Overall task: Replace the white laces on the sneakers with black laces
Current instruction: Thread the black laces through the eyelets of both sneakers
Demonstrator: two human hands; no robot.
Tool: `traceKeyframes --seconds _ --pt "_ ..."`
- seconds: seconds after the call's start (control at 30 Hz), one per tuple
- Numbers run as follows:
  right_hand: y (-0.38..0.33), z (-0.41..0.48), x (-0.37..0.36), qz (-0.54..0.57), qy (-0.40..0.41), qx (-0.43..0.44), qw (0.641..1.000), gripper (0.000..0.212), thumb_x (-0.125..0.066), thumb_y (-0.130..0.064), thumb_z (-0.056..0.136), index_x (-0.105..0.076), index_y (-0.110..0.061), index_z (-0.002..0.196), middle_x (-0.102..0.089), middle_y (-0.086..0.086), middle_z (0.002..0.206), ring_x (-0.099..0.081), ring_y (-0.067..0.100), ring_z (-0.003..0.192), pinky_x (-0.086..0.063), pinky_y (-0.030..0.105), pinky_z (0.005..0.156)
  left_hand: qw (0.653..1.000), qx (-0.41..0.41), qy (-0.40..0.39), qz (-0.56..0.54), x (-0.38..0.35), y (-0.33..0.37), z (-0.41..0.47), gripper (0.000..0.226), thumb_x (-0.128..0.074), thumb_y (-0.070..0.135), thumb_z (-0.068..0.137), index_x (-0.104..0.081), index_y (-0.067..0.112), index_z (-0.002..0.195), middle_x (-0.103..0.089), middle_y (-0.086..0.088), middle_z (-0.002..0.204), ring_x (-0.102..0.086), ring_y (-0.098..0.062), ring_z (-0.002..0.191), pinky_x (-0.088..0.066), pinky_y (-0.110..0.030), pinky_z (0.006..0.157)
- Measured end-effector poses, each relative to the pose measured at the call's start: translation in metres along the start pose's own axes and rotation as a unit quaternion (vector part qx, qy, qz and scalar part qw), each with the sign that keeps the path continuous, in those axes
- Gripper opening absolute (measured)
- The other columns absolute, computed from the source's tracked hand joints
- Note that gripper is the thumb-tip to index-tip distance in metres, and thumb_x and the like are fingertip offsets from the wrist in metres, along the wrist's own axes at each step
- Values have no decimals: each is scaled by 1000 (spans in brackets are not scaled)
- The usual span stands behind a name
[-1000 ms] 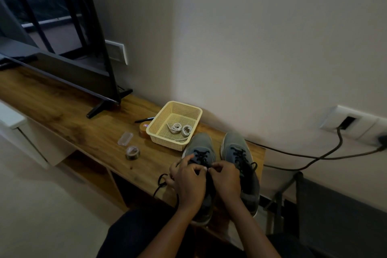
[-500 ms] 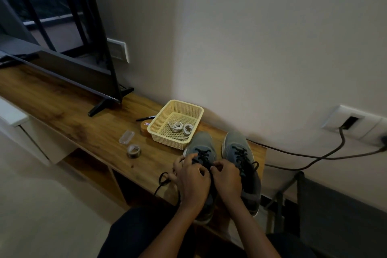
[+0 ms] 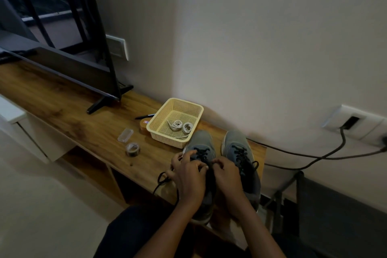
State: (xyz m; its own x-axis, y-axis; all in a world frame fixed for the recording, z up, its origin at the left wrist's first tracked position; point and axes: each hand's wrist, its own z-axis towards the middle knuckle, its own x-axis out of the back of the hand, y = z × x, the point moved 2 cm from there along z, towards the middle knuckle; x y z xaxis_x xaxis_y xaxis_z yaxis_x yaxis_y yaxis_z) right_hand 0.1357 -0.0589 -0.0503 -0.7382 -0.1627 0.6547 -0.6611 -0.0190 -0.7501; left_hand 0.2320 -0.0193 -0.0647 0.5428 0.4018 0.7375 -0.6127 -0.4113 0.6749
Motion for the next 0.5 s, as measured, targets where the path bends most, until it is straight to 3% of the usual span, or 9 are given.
traceKeyframes --seconds 0.07,0.17,0.3,0.5 --pt "1 6 3 -11 -17 29 999 23 -44 -10 97 -66 -10 102 -65 5 93 -54 13 75 -46 29 66 999 -26 -5 31 6 5 -2 9 -63 36 88 -70 30 90 -37 18 142 -14 -16 138 -3 -36 100" --pt "1 13 8 -16 -39 51 998 16 -50 -7 94 -61 -15 87 -58 -4 82 -56 12 78 -51 33 73 999 -30 2 42 13 11 -5 10 -64 35 87 -72 30 90 -39 16 143 -16 -18 140 -10 -44 106" --pt "-1 17 7 -45 -57 48 996 26 -47 -12 96 -46 -23 72 -52 -5 73 -50 9 66 -43 29 64 998 -24 -13 49 13 9 -5 13 -62 38 88 -72 35 95 -36 17 145 -15 -17 140 -12 -44 108" --pt "-3 16 7 -48 -23 23 998 23 -35 -13 100 -37 -17 77 -49 5 71 -44 18 58 -32 30 51 998 -11 -10 61 18 8 -9 18 -63 44 85 -70 41 101 -32 18 147 -16 -17 139 -13 -43 108"
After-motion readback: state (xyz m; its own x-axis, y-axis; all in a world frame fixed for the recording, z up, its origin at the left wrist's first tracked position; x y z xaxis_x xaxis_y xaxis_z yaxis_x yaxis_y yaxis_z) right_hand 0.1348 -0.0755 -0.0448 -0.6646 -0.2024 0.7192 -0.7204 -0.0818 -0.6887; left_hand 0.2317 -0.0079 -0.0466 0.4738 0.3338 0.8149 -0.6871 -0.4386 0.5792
